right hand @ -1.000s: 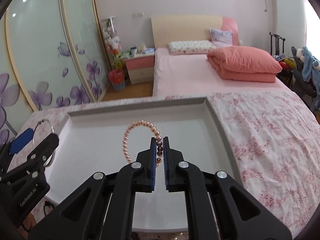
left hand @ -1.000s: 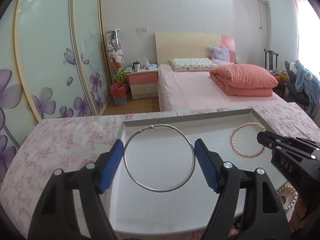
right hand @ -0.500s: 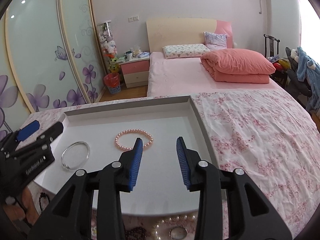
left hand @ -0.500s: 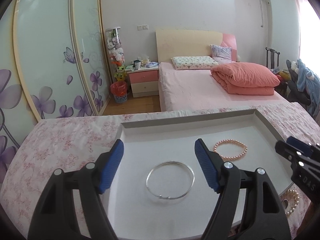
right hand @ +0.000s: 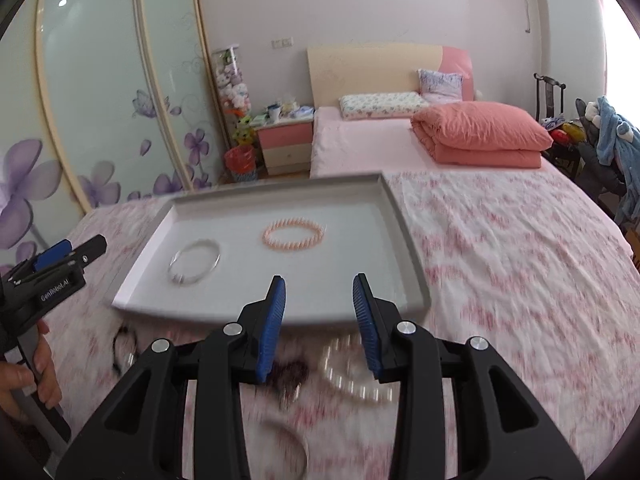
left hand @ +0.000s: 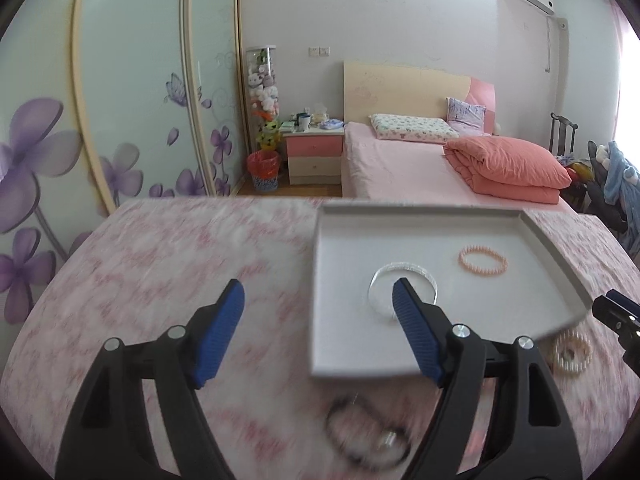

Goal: Organize jewelry
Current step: 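Grasp the black beaded bracelet with the left tool while the right tool reaches for the silver cuff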

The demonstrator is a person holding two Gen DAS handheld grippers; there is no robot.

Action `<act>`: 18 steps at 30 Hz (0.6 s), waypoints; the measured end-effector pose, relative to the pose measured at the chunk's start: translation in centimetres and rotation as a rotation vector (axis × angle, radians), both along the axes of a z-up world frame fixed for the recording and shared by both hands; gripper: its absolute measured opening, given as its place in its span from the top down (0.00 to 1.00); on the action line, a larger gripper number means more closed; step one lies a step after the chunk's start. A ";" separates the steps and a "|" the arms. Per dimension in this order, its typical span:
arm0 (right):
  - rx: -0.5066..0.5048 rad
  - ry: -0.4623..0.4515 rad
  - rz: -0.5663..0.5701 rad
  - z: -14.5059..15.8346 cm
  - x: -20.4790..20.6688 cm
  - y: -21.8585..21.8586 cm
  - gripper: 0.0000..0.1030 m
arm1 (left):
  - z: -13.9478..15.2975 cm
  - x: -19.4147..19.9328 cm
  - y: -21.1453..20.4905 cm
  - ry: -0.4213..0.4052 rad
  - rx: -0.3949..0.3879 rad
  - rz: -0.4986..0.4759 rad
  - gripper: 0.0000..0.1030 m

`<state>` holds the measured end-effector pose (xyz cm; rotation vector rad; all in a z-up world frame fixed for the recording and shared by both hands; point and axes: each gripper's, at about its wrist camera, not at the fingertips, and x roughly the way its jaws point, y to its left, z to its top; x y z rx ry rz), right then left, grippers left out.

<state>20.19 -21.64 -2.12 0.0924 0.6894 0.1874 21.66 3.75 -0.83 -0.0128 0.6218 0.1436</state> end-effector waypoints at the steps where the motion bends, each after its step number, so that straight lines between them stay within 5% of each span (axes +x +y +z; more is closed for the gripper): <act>1: -0.002 0.014 0.009 -0.3 -0.5 0.1 0.64 | -0.3 -1.0 0.3 0.011 0.000 -0.004 0.27; 4: -0.004 0.089 0.076 -1.9 -2.5 0.1 0.62 | -1.1 -3.7 1.1 0.036 -0.009 -0.016 0.25; 10: -0.029 0.174 0.164 -4.4 -5.0 1.1 0.34 | -2.6 -7.1 2.2 0.086 -0.032 -0.046 0.22; 18: -0.129 0.191 0.195 -5.7 -5.5 3.9 0.29 | -3.0 -7.8 1.3 0.111 -0.036 -0.080 0.20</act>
